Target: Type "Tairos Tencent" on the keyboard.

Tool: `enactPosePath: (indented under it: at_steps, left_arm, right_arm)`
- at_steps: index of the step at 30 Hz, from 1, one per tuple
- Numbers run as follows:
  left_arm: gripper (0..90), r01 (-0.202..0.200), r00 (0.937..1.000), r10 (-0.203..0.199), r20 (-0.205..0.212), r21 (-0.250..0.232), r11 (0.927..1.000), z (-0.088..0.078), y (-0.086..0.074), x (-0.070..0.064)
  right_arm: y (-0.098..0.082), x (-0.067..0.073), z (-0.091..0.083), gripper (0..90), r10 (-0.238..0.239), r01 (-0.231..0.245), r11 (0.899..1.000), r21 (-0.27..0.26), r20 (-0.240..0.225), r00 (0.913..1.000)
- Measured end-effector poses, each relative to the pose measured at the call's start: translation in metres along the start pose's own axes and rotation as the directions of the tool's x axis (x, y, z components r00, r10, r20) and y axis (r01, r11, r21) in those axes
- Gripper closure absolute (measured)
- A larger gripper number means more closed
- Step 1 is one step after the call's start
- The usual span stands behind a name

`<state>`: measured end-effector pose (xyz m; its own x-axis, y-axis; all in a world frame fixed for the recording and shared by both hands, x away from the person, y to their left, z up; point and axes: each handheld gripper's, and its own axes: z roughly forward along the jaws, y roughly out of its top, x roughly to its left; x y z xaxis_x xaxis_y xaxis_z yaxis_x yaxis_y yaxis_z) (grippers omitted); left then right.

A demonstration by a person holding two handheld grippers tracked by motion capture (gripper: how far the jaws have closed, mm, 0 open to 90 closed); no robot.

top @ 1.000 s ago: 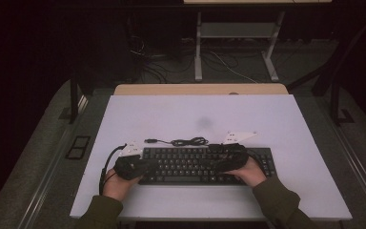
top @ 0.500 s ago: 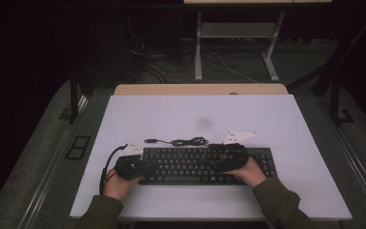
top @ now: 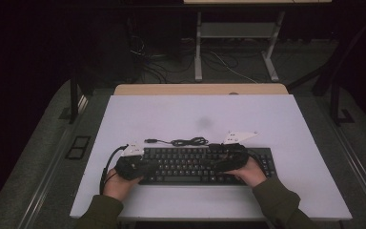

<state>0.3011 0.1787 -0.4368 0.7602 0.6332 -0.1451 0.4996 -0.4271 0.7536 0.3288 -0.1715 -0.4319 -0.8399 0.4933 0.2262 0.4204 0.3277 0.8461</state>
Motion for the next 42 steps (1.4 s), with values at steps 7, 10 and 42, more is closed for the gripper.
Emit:
enactPosePath:
  at_steps: [7, 10, 42]
  left_arm:
    - [89.1, 0.002, 0.9999, -0.002, 0.010, -0.009, 1.0000, -0.001, 0.001, 0.000]
    - [89.0, 0.007, 0.9999, -0.006, 0.015, -0.023, 0.9997, -0.003, 0.002, -0.001]
    - [43.7, -0.002, 0.9994, 0.005, 0.034, -0.103, 0.9946, -0.004, 0.010, -0.014]
  right_arm:
    - [0.001, 0.000, -0.001, 24.7, -0.004, 0.004, 1.000, -0.007, 0.000, 1.0000]
    - [0.002, -0.001, -0.002, 24.7, -0.003, 0.003, 1.000, -0.008, -0.003, 1.0000]
    - [0.012, 0.000, 0.004, 22.8, -0.004, 0.004, 1.000, -0.028, -0.013, 0.9999]
